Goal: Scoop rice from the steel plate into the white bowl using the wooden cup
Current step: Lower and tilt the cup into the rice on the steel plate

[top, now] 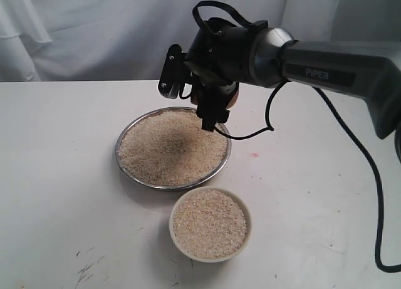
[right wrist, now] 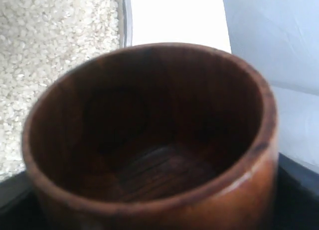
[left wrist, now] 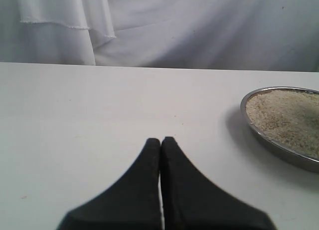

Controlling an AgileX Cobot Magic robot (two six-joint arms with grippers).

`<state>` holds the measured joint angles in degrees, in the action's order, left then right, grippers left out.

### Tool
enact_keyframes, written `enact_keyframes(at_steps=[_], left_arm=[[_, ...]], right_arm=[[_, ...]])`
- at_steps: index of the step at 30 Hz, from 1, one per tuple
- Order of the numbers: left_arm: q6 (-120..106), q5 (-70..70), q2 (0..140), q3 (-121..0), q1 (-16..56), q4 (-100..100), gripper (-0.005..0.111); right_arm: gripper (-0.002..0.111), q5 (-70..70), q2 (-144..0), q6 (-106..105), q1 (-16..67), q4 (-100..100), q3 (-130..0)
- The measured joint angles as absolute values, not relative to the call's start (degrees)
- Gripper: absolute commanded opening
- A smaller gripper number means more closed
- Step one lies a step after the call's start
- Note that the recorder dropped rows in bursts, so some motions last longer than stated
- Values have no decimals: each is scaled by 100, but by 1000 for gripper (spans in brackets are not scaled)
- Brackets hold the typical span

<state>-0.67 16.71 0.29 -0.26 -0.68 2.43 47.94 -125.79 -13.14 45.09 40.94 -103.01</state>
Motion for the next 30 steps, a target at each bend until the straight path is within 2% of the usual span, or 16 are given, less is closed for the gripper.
enact_keyframes(at_steps=[10,20,30], left_arm=[[-67,1671,29,-26,-68,243,0],[-67,1671,29,-26,-68,243,0],[-67,1671,29,-26,-68,243,0]], right_arm=[[0,4335,-12607,-3933,4509,3687,-10311],[0,3849,-12955,-4178,4173,4538,-10311],[0,3648,-13175,-4223,4338,5687,-10311]])
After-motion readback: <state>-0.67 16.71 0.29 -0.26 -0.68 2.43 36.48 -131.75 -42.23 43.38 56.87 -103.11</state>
